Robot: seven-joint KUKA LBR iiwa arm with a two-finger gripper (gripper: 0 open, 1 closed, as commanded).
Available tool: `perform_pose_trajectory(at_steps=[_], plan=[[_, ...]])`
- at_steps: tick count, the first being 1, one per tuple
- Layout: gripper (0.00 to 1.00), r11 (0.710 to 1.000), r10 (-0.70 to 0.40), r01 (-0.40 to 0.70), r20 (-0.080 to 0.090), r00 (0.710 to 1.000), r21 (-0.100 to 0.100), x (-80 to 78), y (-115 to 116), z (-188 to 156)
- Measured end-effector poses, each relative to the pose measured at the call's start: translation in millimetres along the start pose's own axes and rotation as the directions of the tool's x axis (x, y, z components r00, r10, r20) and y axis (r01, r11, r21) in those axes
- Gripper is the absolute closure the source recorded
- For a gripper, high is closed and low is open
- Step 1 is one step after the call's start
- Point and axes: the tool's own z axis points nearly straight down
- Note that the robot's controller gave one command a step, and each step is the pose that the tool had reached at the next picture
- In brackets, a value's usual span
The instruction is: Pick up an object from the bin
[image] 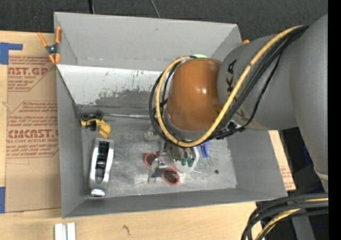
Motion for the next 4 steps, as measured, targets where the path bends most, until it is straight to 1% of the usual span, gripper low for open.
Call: perform_pose_trajectory(at_steps=[1,2,3,4], plan=[[0.0,1.0,0.0,0.0,0.0,1.0,0.0,0.0,0,0],[0.0,0.998,-0.068,0.068,0.007,0.998,-0.001,-11.1,-16,29],[0.0,0.955,-0.297,0.297,0.0,0.955,0.0,-14.2,-63,57],[1.0,0.969,-0.247,0.247,-0.013,0.969,0.0,-21.1,-88,84]])
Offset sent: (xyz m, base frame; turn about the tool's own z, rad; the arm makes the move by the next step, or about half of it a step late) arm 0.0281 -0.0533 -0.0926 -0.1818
